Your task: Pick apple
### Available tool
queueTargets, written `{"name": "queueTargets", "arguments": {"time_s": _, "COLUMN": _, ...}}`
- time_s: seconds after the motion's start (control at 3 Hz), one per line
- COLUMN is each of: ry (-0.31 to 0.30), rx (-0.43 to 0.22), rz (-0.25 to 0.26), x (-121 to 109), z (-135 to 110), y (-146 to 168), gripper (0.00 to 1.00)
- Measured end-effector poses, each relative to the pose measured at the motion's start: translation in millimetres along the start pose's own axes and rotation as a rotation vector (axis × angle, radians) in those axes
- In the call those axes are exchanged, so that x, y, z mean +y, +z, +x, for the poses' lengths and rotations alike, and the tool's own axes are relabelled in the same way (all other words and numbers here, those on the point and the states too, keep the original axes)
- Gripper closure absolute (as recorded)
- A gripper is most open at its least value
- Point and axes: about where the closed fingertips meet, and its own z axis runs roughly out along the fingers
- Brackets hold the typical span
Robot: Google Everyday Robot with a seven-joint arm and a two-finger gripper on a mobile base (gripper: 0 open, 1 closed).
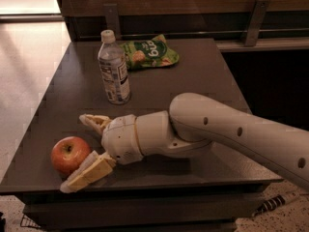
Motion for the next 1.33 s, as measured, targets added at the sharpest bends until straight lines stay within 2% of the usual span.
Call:
{"name": "queueTargets", "arguments": {"time_s": 0.67, "ry": -0.006, "rx": 0.002, "rz": -0.006, "x": 2.5, "z": -2.1, "y": 2.7, "gripper": 0.6}}
{"name": "queueTargets", "arguments": {"time_s": 1.0, "ry": -0.009, "rx": 0.004, "rz": -0.01, "x": 4.2, "z": -3.5, "y": 4.4, "gripper": 0.9}}
{"name": "queueTargets", "arguments": {"time_s": 1.33, "ry": -0.011, "rx": 0.004, "rz": -0.012, "x": 5.1, "z": -4.3, "y": 5.3, "gripper": 1.0}}
